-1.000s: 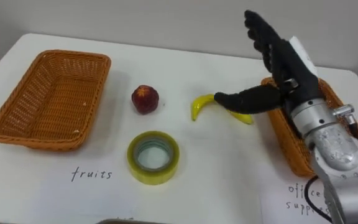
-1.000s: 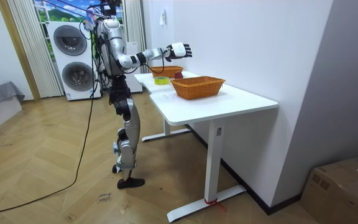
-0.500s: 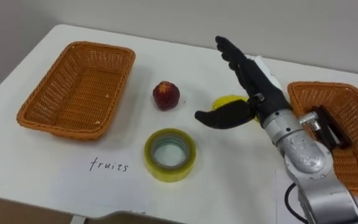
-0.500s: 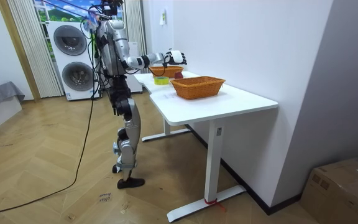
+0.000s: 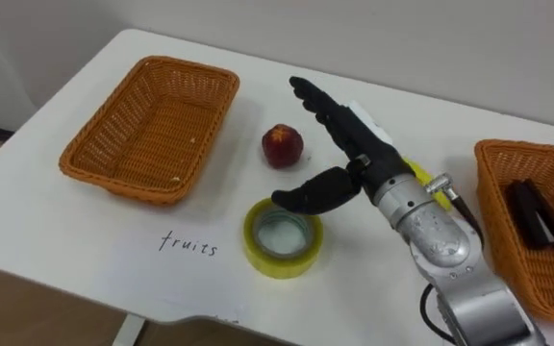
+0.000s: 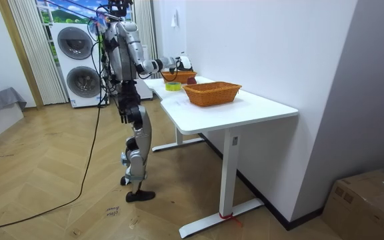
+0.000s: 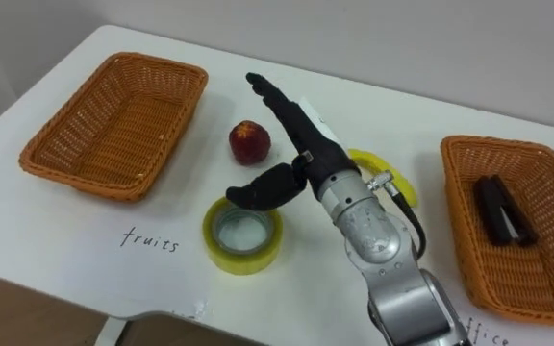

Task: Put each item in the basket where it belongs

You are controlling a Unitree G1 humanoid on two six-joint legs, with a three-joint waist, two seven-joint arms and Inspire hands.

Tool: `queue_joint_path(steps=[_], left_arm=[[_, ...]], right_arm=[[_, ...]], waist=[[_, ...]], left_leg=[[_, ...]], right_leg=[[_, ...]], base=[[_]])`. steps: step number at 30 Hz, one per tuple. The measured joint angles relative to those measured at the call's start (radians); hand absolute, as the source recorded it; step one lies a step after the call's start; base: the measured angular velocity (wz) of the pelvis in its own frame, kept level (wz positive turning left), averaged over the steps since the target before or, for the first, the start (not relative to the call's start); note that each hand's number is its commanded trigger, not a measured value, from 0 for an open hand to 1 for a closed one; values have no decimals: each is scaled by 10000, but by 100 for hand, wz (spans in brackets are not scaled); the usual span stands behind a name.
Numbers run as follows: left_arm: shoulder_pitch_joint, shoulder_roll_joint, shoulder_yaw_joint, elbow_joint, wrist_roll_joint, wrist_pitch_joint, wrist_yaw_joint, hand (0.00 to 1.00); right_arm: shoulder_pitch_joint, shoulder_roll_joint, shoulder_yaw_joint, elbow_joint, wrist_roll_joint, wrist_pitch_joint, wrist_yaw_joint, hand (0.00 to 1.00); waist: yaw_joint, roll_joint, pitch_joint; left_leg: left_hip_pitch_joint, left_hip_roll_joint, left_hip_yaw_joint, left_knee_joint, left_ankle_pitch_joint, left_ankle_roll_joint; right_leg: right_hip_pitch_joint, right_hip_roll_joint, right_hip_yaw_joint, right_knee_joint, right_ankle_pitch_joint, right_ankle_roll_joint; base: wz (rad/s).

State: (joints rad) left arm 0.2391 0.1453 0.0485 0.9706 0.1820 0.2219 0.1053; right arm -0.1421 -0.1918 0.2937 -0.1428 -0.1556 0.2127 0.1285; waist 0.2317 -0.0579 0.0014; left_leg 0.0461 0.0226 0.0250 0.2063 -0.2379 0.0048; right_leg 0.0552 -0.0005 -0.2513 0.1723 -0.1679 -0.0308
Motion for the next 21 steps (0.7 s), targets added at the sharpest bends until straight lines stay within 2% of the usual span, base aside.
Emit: queue_joint_path(steps=[6, 11, 21], left_arm=[[84, -90, -45, -3, 3, 125, 4, 0], [88, -105, -135, 12, 7, 194, 4, 0], [97, -131, -141, 291, -23, 192, 4, 0]], right_arm=[[-112, 67, 6, 874, -147, 87, -10, 0], [-112, 305, 7, 1058, -465, 101, -11, 0], [-115, 427, 88, 1670, -692, 97, -31, 0]], waist=[[25, 46, 31], [15, 129, 81], [-36, 194, 76]], left_leg=[[-14, -7, -2, -35, 2, 7], [-48, -1, -12, -49, 8, -5], [-87, -12, -51, -20, 10, -5]], right_leg=[[7, -12, -1, -2, 0, 1], [-12, 2, -6, -3, 0, 0], [-16, -11, -115, -4, 0, 0]], base=[[0], [0], [2]])
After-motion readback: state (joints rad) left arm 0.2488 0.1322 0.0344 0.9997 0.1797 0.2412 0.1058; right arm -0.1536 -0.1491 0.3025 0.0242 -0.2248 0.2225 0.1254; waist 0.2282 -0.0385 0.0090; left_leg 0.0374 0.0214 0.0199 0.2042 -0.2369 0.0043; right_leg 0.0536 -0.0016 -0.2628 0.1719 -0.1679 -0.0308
